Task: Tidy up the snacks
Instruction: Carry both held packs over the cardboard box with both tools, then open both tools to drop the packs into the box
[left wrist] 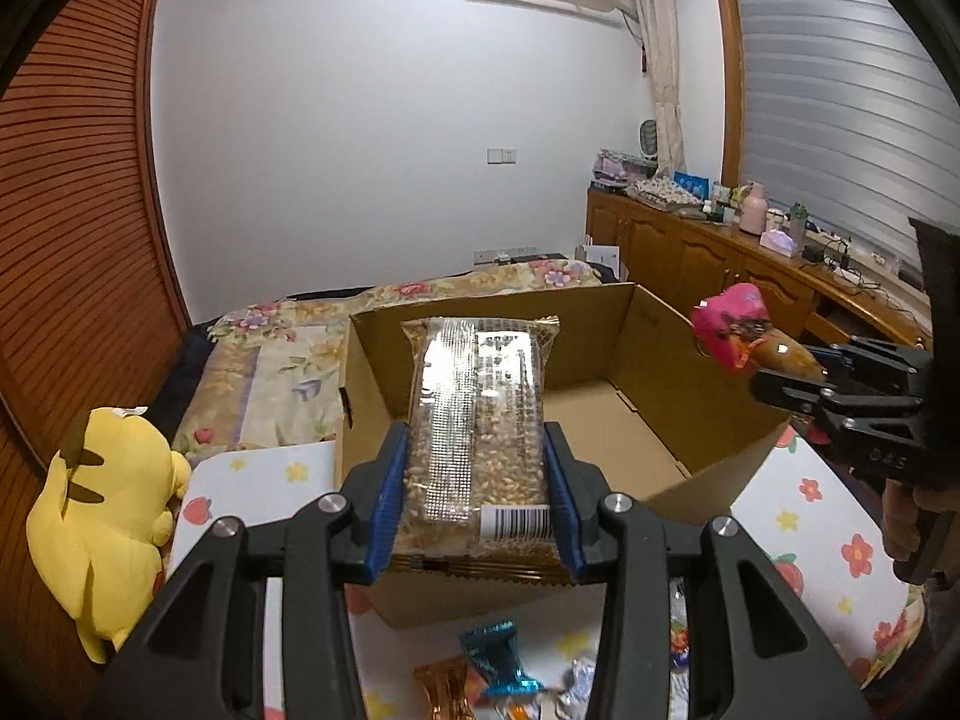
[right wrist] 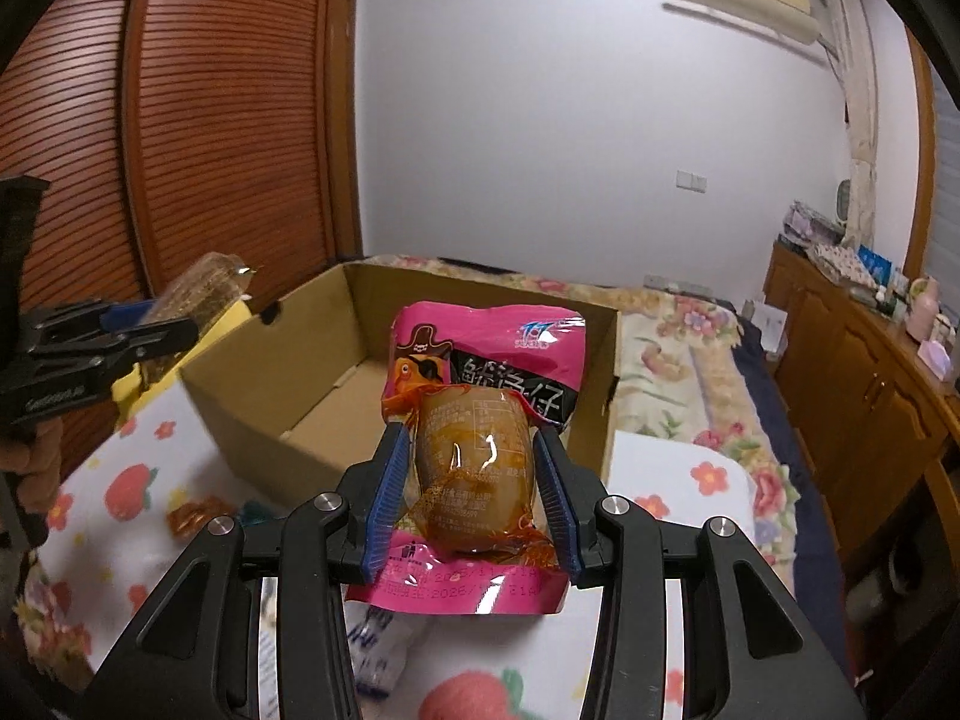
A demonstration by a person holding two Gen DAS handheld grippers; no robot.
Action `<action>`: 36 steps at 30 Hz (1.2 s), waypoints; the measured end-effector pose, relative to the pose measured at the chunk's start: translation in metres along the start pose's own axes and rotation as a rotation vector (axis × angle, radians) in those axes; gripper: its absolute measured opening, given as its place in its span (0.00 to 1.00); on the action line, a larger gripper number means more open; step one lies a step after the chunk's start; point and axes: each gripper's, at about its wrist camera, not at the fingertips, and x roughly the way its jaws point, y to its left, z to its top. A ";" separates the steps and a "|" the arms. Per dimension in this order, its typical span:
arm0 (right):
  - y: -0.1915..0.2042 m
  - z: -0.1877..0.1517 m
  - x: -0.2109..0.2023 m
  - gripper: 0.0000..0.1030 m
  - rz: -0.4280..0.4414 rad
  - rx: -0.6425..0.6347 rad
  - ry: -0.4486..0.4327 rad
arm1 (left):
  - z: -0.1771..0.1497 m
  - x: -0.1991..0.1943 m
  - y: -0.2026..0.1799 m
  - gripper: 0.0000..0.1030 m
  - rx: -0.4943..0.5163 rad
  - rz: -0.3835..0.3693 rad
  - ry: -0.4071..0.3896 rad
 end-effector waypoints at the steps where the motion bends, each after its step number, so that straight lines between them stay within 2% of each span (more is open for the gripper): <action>1: -0.001 0.002 0.005 0.41 -0.004 0.001 0.004 | 0.001 0.004 0.000 0.40 -0.001 0.002 0.004; 7: 0.002 0.018 0.039 0.41 -0.028 0.006 0.034 | 0.009 0.036 0.008 0.40 -0.022 0.026 0.053; 13: 0.006 0.025 0.056 0.41 -0.042 0.006 0.047 | 0.007 0.057 0.014 0.40 -0.046 0.037 0.100; 23: 0.006 0.011 0.077 0.41 -0.052 0.017 0.095 | -0.004 0.064 0.013 0.41 -0.049 0.035 0.124; 28: 0.003 0.007 0.080 0.43 -0.039 0.032 0.115 | -0.006 0.065 0.012 0.45 -0.042 0.030 0.128; 30: 0.003 0.007 0.084 0.43 -0.031 0.034 0.126 | -0.006 0.063 0.012 0.54 -0.042 0.030 0.120; 32: 0.005 0.005 0.084 0.47 -0.032 0.033 0.128 | -0.005 0.060 0.012 0.57 -0.045 0.022 0.111; 33: 0.005 0.006 0.084 0.53 -0.032 0.034 0.122 | -0.005 0.058 0.012 0.57 -0.044 0.019 0.107; 36: 0.004 0.007 0.080 0.56 -0.007 0.050 0.108 | -0.007 0.049 0.013 0.58 -0.040 0.015 0.095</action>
